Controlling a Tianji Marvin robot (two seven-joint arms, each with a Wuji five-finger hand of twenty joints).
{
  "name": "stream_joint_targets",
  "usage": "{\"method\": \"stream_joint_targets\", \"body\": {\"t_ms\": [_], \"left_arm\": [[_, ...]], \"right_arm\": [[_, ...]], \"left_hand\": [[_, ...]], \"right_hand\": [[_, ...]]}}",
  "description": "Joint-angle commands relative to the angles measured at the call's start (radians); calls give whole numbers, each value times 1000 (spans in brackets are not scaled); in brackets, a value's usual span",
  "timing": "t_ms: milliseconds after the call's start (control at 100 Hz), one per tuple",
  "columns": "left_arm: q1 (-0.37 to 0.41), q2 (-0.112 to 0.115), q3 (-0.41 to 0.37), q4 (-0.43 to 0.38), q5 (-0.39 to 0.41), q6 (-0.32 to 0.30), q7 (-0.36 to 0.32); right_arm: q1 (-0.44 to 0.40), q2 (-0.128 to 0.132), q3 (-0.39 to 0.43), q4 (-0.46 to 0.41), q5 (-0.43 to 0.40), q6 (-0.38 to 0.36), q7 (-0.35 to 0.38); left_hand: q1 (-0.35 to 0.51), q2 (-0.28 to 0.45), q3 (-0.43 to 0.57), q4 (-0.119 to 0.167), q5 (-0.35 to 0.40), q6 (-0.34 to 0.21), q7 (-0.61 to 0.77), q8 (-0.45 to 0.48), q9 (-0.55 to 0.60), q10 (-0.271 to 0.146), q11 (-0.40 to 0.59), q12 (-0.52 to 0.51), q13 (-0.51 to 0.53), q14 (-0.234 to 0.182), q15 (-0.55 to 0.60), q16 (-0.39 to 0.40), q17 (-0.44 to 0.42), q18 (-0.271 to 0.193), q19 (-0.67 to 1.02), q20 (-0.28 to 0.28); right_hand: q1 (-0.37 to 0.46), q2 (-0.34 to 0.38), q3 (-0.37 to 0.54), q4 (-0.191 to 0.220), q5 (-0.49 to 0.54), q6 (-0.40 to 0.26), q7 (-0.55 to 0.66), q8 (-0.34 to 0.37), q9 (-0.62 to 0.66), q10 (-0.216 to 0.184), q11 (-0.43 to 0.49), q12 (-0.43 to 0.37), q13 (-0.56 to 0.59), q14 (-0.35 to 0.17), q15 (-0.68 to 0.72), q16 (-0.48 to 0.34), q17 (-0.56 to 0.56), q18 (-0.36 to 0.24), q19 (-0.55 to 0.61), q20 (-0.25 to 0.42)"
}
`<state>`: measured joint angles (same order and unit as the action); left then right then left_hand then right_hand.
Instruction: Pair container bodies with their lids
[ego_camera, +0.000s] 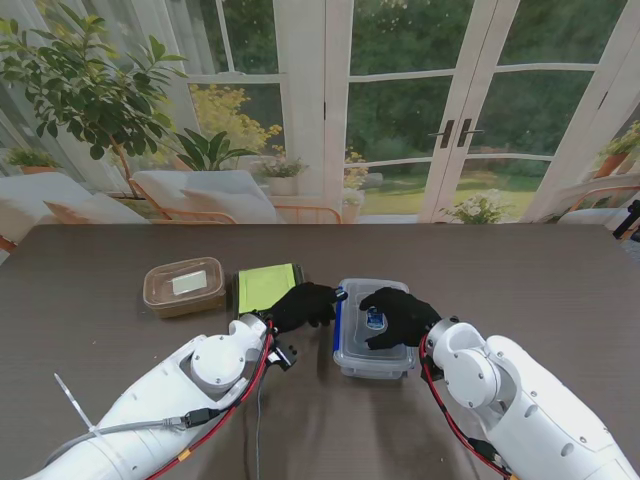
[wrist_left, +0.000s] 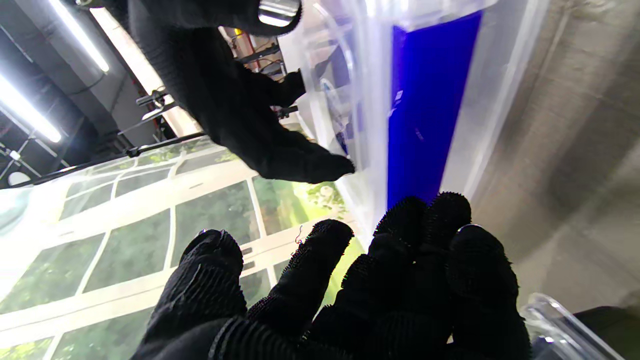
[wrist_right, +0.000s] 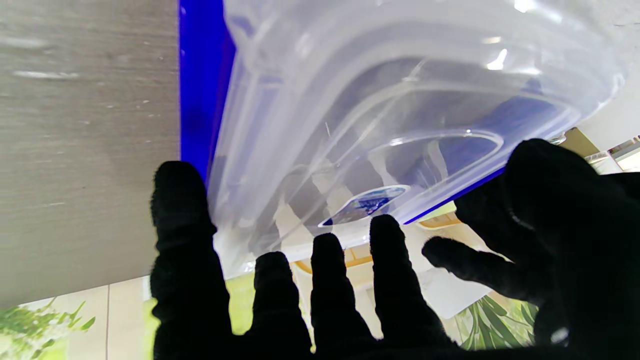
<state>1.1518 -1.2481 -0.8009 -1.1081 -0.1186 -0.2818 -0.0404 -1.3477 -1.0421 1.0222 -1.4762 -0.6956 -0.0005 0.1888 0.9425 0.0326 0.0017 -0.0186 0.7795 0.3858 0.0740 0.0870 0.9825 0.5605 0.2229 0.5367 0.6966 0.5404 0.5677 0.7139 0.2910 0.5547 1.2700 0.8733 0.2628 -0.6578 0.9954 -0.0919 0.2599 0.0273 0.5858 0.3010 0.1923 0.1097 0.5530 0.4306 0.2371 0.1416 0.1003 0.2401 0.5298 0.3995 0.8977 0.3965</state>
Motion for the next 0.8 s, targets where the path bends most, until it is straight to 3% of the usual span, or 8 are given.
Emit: {"method": "stream_joint_targets", "body": {"t_ms": [0,330,620,790], "left_arm": [[0,-14,0,-38,-16,1,-28],[-1,2,-12,-62,15,17,-46],[-7,3,-13,-57,39,20,-35],[-10,3,-13,-53,45,19,-33]], "right_arm": [[-52,-11,-22,19,-1,6,31],[-86,-28,31,-48,6,35,-36],[-114,-40,83,-103,31,67,-70],[-127,-42,119,-134,19,94,-80]], "left_hand": [[8,-11,-3,0,23,-36,10,8,29,-143,-6,-3,31,-21,20,9,6,-85,28,21],[6,-11,-2,0,52,-43,22,13,30,-142,-4,2,37,-27,30,10,20,-90,39,21],[2,-9,-2,1,54,-56,37,22,14,-155,-18,-9,24,-29,1,-8,6,-91,16,8],[2,-10,-1,2,56,-62,41,24,6,-157,-23,-19,16,-34,-16,-20,-4,-91,-5,-4]], "right_hand": [[-3,-6,-2,-17,-11,-29,14,-4,82,1,93,41,210,-31,367,114,-420,-319,42,-33],[-15,17,-15,-11,-4,-41,6,-7,101,-32,76,30,273,40,312,107,-390,-238,37,-3],[-24,47,-30,-4,4,-47,2,-10,117,-52,59,17,351,69,268,103,-332,-186,45,30],[-39,77,-37,1,18,-30,7,-11,137,-42,51,10,377,75,260,104,-304,-171,56,43]]}}
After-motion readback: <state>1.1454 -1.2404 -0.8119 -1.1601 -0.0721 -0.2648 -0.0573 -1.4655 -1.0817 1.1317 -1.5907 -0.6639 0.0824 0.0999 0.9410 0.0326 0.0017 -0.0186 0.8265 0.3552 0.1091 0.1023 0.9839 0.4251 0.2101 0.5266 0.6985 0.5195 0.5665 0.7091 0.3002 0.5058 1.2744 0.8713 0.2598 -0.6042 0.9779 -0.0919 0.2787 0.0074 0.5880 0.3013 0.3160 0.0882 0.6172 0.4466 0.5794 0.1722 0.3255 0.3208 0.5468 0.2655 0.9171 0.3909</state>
